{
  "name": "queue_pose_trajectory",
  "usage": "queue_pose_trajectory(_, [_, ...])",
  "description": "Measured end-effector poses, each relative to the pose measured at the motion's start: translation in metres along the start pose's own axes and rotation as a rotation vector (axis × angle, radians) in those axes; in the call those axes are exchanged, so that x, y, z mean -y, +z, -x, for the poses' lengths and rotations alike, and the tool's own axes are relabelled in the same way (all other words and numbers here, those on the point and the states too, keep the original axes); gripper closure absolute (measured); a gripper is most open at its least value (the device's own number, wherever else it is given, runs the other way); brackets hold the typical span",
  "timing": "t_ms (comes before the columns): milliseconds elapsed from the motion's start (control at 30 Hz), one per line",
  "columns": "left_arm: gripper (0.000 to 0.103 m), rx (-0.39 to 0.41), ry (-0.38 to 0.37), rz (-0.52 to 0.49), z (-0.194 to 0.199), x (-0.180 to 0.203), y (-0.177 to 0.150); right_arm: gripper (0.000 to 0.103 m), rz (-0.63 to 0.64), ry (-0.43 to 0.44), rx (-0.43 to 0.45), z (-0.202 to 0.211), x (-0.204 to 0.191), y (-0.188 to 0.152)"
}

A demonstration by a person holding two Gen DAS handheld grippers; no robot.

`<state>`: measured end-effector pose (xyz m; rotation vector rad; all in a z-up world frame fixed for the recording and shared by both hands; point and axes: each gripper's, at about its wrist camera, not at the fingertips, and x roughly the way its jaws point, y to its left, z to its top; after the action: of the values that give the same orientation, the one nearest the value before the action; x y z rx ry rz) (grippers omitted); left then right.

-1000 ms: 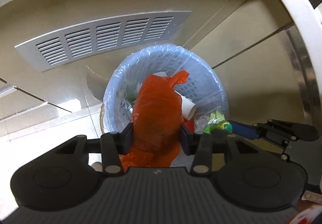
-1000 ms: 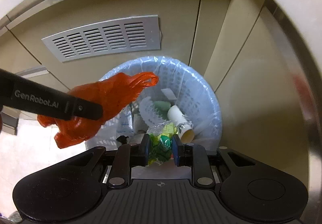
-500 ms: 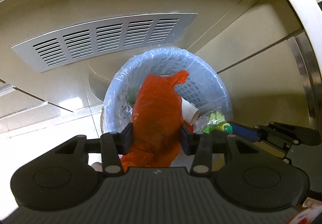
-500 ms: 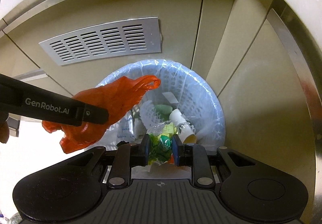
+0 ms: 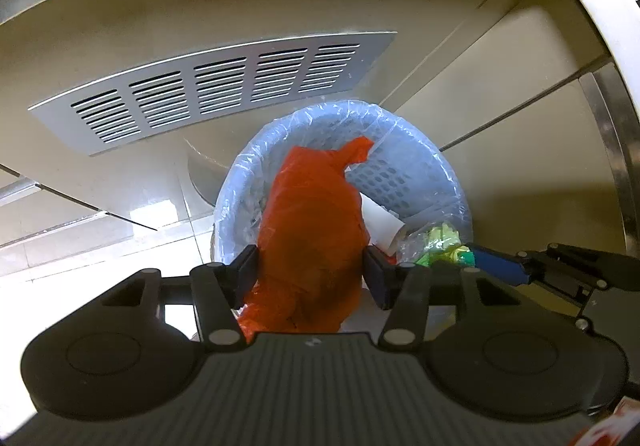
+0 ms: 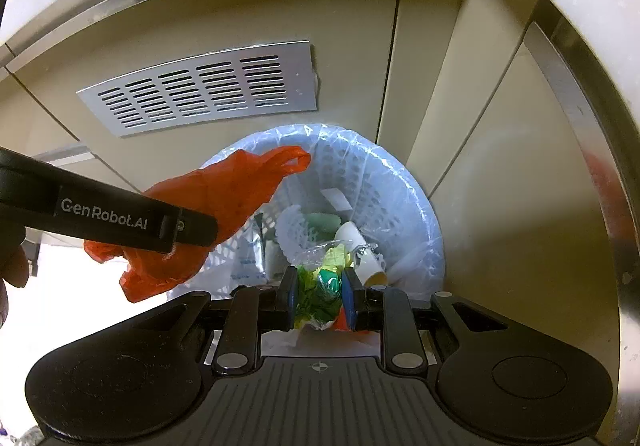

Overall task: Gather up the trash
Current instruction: 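Open the left tool to drop the orange bag while the right tool releases the wrapper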

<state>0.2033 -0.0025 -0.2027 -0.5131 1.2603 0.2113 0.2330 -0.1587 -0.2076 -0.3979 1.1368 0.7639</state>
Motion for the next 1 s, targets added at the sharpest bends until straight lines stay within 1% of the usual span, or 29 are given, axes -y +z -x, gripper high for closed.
queue_pose_trajectory(167, [0.049,0.001,-0.005,0.0,0.0,-0.001,0.001,0.08,0.002,0.002,-0.001,0.0,-0.001,0.002])
queue_pose_trajectory(300, [0.036,-0.001,-0.022,0.006,0.001,-0.003,0.001,0.08,0.005,0.003,0.001,0.0,-0.004,0.005])
queue_pose_trajectory(467, [0.035,0.012,-0.012,0.0,0.006,-0.005,-0.002,0.08,0.006,0.004,0.008,0.002,-0.004,0.007])
queue_pose_trajectory(633, [0.035,0.026,0.003,0.021,0.014,-0.013,-0.007,0.08,0.004,0.01,0.018,0.004,-0.007,0.009])
queue_pose_trajectory(767, [0.035,0.044,0.013,0.032,0.02,-0.02,-0.01,0.08,0.004,0.021,0.046,0.004,-0.008,0.009])
queue_pose_trajectory(800, [0.035,0.048,0.015,0.034,0.022,-0.021,-0.01,0.078,0.004,0.019,0.061,0.005,-0.008,0.009])
queue_pose_trajectory(833, [0.035,0.052,0.016,0.034,0.023,-0.023,-0.011,0.063,0.009,0.016,0.072,0.005,-0.009,0.009])
queue_pose_trajectory(867, [0.035,0.054,0.018,0.034,0.024,-0.024,-0.012,0.053,0.011,0.012,0.079,0.004,-0.01,0.009])
queue_pose_trajectory(900, [0.035,0.056,0.021,0.034,0.025,-0.026,-0.013,0.038,0.007,0.016,0.083,0.004,-0.01,0.01])
queue_pose_trajectory(1000, [0.035,0.061,0.024,0.038,0.028,-0.029,-0.016,0.037,0.005,0.028,0.072,0.003,-0.01,0.01])
